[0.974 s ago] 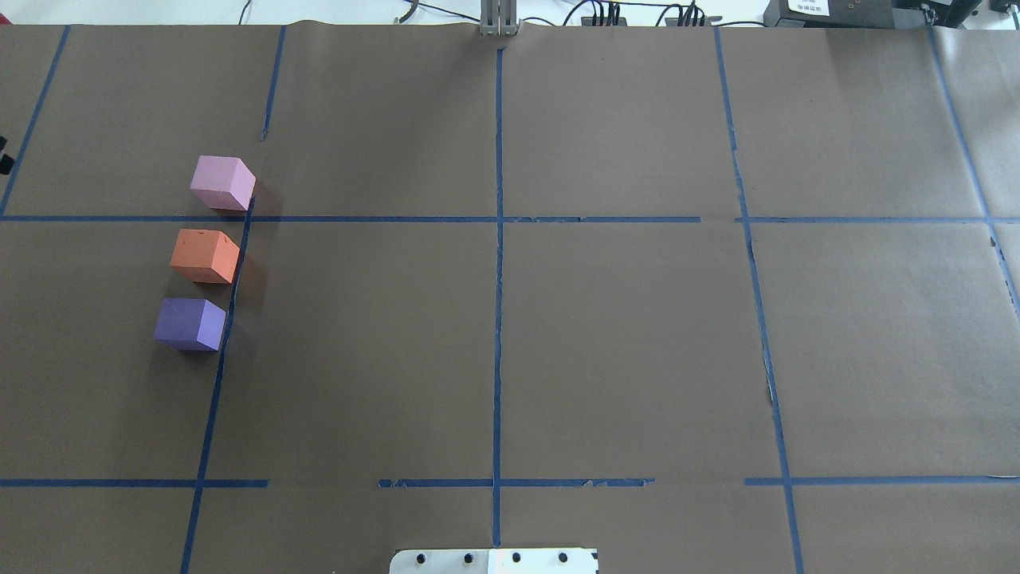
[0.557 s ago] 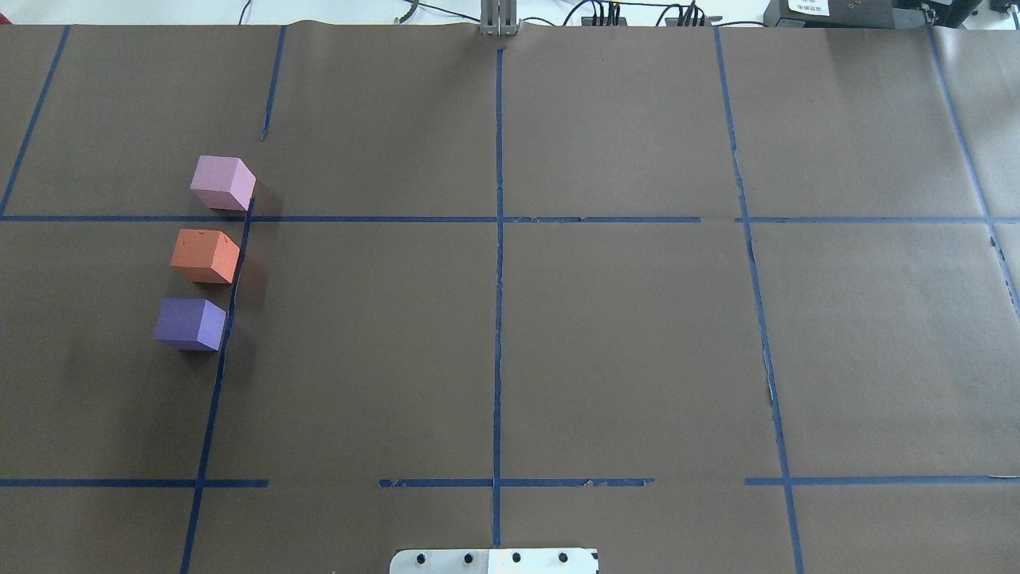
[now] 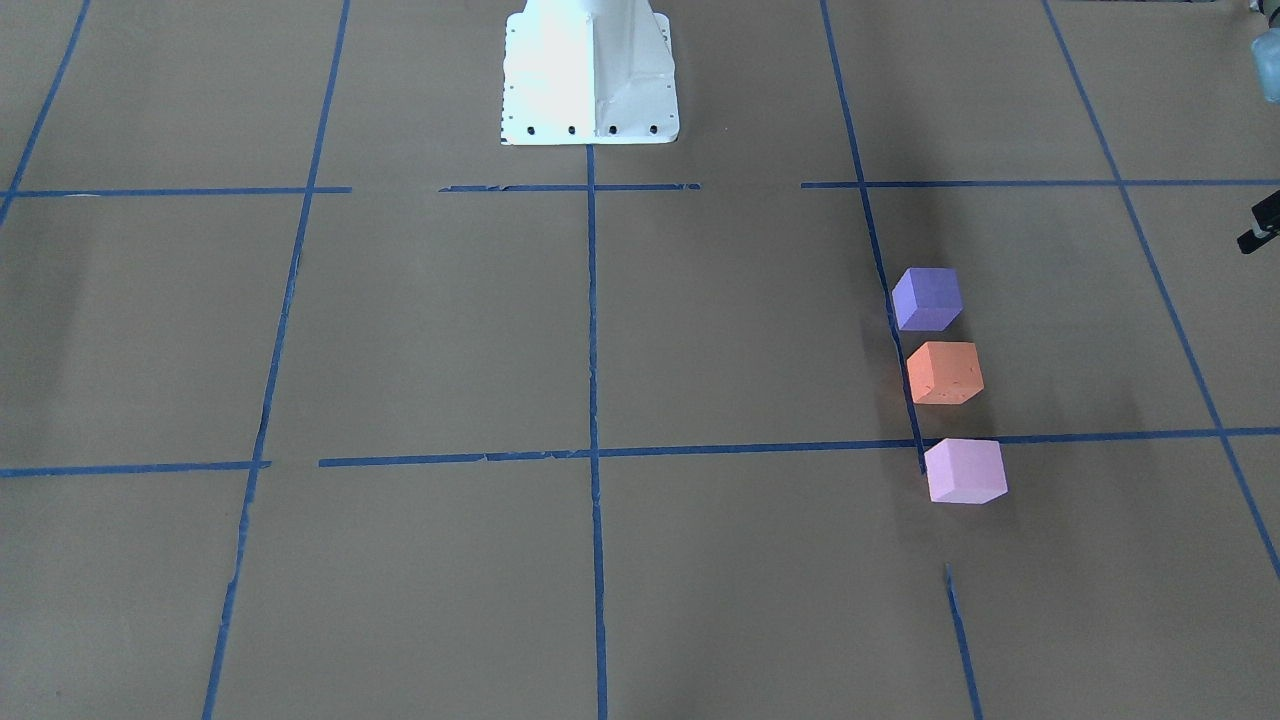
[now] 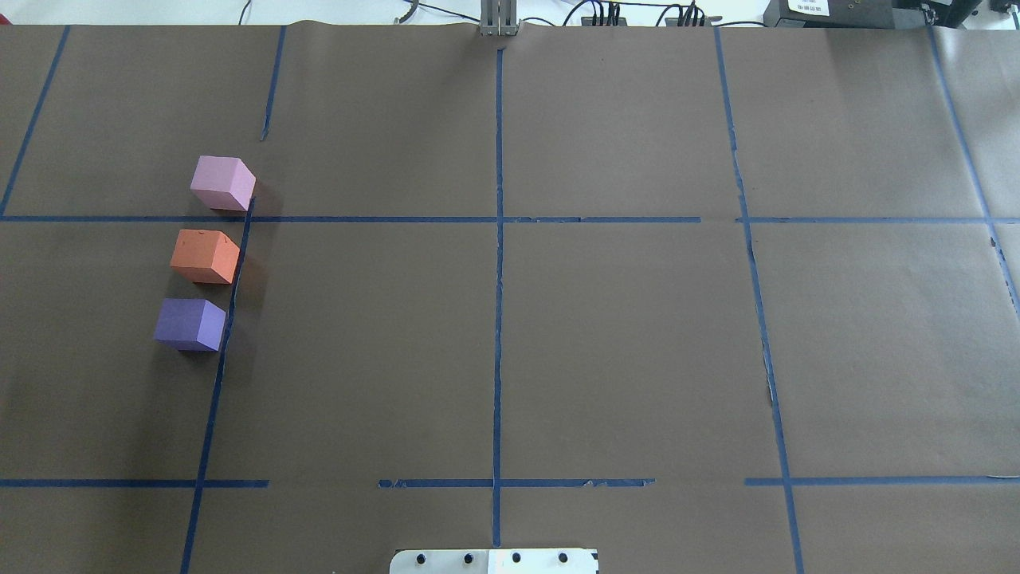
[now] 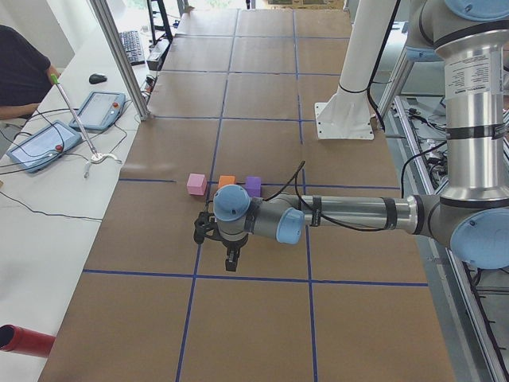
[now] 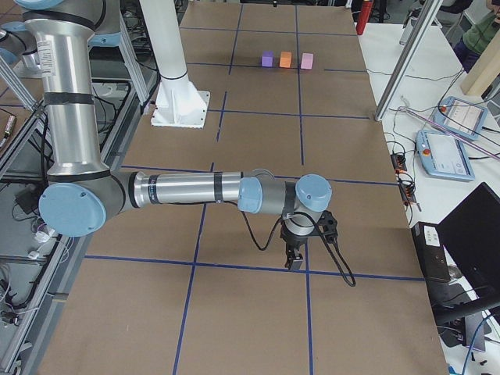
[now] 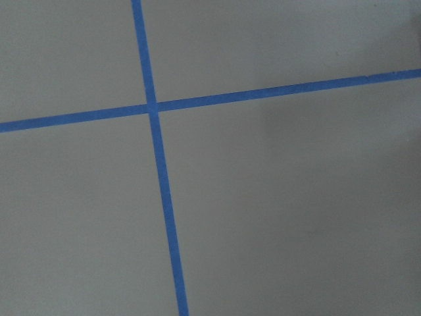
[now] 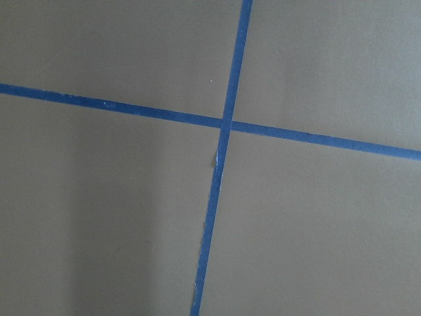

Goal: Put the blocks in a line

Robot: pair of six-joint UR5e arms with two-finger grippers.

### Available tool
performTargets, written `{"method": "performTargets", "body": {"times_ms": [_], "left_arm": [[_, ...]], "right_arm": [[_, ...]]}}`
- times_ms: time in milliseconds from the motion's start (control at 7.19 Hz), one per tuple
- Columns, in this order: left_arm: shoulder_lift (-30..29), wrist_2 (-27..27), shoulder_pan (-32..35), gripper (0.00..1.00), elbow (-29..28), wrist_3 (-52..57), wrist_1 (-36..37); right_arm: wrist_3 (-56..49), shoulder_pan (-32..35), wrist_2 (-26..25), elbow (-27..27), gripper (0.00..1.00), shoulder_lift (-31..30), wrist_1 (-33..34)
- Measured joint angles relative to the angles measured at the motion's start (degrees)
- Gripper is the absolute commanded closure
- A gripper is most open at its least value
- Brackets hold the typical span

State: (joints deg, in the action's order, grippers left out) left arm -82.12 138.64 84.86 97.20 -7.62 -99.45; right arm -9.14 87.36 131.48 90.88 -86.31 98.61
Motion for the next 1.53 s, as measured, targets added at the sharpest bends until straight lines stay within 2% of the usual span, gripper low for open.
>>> {"method": "performTargets", "body": {"times_ms": [139,417,835,1530], "left_arm": [[-0.22,-0.04,1.48,0.0,0.3,0.26,3.8],[-1.3,-1.33,3.33,0.0,0.93,0.47,6.19],[-1.19,-3.95,3.74,0.0,0.99,1.95,6.57],[0.43,-3.6,4.31,0.0,1.06,4.96,6.71]], "right_arm": [[0.0,0.0,0.0,0.0,0.0,0.0,0.0],[0.0,0.0,0.0,0.0,0.0,0.0,0.0],[0.0,0.0,0.0,0.0,0.0,0.0,0.0],[0.0,0.0,0.0,0.0,0.0,0.0,0.0]]}}
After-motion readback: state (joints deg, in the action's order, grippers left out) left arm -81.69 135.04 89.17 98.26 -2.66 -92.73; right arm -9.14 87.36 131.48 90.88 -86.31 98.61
